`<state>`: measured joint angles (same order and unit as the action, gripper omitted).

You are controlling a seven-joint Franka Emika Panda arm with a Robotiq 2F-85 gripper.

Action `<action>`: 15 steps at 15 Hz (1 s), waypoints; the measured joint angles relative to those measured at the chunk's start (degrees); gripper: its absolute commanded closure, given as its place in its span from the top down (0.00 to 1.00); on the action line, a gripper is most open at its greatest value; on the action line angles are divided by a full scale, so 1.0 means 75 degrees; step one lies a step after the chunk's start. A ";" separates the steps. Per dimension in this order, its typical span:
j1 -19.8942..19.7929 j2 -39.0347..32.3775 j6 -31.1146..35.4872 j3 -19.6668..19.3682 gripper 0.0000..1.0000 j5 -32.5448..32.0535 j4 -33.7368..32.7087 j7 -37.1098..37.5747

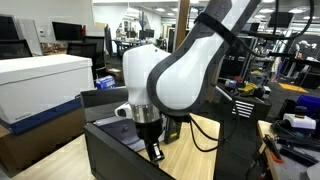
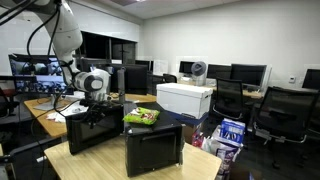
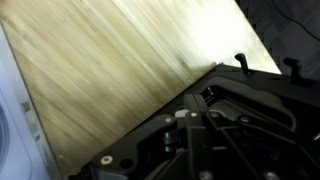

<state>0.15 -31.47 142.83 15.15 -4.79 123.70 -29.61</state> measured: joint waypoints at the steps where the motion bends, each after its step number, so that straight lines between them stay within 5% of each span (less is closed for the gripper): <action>1: -0.0045 0.0000 0.0000 0.0124 0.02 0.0031 0.0063 -0.0267; 14: -0.0376 0.0012 0.1440 0.1290 0.02 0.0100 0.1127 -0.3261; 15: -0.0394 0.0018 0.1501 0.1408 0.27 0.0102 0.1151 -0.3352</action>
<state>-2.80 -31.34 154.08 25.71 -4.02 132.33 -54.75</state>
